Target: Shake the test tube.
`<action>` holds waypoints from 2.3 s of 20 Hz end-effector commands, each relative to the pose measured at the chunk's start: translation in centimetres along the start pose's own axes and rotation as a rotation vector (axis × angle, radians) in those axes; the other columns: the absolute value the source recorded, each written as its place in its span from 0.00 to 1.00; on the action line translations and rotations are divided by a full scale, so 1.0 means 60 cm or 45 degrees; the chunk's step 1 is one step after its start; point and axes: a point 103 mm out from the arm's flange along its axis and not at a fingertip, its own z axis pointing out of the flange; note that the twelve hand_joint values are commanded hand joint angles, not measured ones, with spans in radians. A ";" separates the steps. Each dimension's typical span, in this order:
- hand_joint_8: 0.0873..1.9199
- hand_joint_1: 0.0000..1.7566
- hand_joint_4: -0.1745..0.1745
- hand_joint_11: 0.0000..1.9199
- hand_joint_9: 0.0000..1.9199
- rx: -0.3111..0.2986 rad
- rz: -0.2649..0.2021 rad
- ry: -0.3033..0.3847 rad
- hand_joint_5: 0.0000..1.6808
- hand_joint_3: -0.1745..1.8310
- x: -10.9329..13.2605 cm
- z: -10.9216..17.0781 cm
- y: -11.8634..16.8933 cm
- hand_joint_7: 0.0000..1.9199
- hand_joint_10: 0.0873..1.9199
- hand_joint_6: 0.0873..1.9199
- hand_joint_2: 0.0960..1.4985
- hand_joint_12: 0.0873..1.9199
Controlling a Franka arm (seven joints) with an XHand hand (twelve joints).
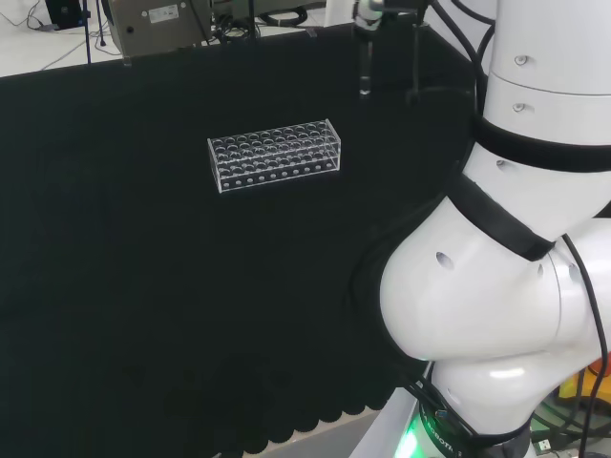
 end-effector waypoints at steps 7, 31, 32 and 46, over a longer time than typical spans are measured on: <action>0.32 0.82 0.00 0.62 0.80 0.027 -0.410 0.096 0.80 0.38 0.229 0.025 0.003 0.75 0.00 0.12 0.38 0.42; 0.31 0.82 0.00 0.62 0.80 0.047 -0.003 -0.076 0.80 0.39 0.017 0.013 0.020 0.75 0.00 0.12 0.38 0.42; 0.31 0.82 0.00 0.62 0.80 0.043 0.024 -0.085 0.80 0.39 0.003 0.009 0.020 0.75 0.00 0.12 0.38 0.42; 0.31 0.82 0.00 0.62 0.80 0.030 -0.004 -0.039 0.80 0.39 0.013 0.007 0.021 0.75 0.00 0.12 0.38 0.42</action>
